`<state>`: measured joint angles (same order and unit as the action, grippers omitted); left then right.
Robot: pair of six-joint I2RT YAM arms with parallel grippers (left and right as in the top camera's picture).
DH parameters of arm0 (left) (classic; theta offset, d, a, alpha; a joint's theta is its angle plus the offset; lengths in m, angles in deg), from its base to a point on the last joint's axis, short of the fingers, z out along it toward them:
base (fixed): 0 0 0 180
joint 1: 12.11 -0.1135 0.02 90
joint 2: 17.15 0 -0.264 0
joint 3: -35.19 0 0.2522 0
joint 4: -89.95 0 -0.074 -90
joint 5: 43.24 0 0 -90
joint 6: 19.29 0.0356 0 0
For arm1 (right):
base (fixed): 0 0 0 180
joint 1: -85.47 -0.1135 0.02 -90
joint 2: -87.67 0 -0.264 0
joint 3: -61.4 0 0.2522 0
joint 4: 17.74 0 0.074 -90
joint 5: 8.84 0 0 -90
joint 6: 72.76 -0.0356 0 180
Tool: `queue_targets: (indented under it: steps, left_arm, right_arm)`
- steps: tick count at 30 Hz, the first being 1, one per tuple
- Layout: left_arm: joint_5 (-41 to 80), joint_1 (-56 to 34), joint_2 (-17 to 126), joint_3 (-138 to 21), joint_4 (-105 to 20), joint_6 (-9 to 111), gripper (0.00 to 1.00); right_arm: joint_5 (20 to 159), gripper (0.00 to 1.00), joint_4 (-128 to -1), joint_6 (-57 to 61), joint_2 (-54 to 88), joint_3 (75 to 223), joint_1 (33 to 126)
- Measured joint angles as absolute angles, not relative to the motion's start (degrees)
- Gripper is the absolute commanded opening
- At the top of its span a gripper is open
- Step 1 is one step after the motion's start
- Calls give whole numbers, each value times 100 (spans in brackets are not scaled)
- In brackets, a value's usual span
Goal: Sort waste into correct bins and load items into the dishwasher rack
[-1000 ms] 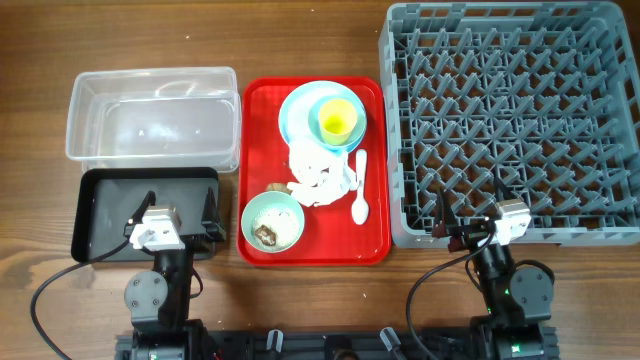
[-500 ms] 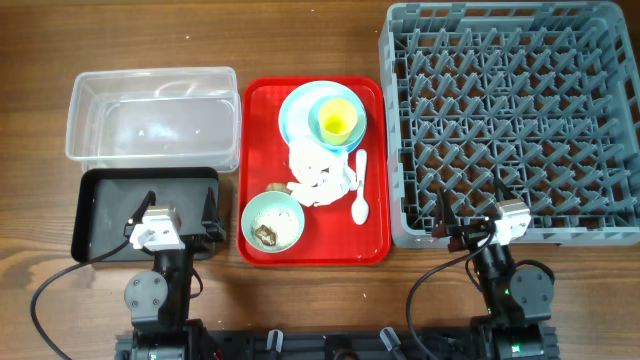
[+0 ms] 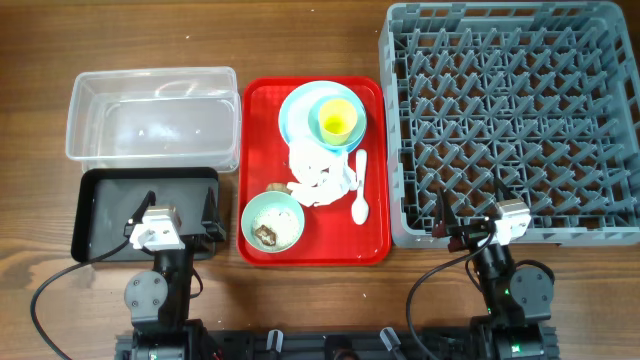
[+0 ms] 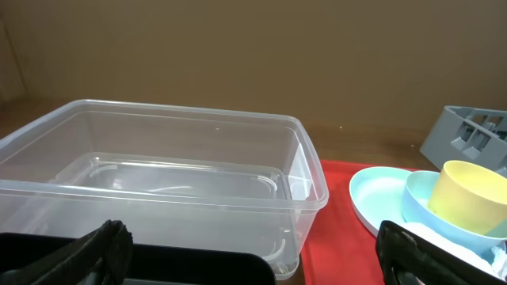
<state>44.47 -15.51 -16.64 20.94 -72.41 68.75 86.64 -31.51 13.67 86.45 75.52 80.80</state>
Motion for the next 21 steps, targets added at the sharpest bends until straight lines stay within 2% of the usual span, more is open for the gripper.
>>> queue_targets:
  steps: [15,18,21]
  left_arm:
    - [4412,-1551,-1664,2093,-7245,6910,100]
    - [3309,-1555,-1664,2039,-7437,6598,100]
    - [2382,-1551,-1629,1503,-7090,5586,100]
  right_arm:
    - [8662,100,-3151,1364,8645,7552,8080]
    - [8662,100,-3151,1364,8645,7552,8080]
    - [8662,100,-3151,1367,8645,7552,8080]
